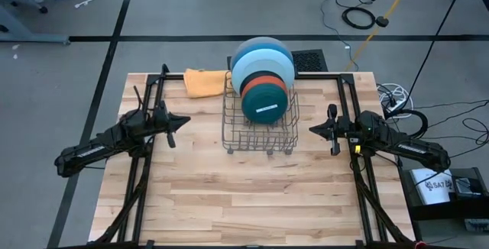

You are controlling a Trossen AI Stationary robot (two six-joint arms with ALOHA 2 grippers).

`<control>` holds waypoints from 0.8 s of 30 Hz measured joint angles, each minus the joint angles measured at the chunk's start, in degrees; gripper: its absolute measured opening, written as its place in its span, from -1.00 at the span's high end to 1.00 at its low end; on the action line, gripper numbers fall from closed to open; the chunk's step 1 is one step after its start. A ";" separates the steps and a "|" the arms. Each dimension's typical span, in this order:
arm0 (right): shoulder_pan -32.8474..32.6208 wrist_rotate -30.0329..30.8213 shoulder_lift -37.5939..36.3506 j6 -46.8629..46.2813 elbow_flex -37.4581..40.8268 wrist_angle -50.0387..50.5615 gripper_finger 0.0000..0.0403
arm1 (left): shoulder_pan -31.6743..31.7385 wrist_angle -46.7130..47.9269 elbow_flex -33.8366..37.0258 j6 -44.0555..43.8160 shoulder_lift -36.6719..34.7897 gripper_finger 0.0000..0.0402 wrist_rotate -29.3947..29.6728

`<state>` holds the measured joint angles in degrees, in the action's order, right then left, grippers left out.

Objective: Sort dishes
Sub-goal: Return to Home Position

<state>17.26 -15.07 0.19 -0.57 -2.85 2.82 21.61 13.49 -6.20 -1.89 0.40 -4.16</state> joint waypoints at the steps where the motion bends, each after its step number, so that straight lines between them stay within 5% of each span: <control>1: 0.00 0.00 0.00 0.15 0.00 0.00 0.97 | 0.00 0.04 0.00 -1.45 0.00 1.00 -0.01; 24: 0.00 0.00 0.00 4.43 -0.02 0.01 0.97 | 0.00 -0.04 0.00 -1.89 0.04 1.00 -0.07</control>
<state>17.26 -15.07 0.19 3.86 -2.87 2.83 21.61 13.45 -6.20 -3.78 0.45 -4.23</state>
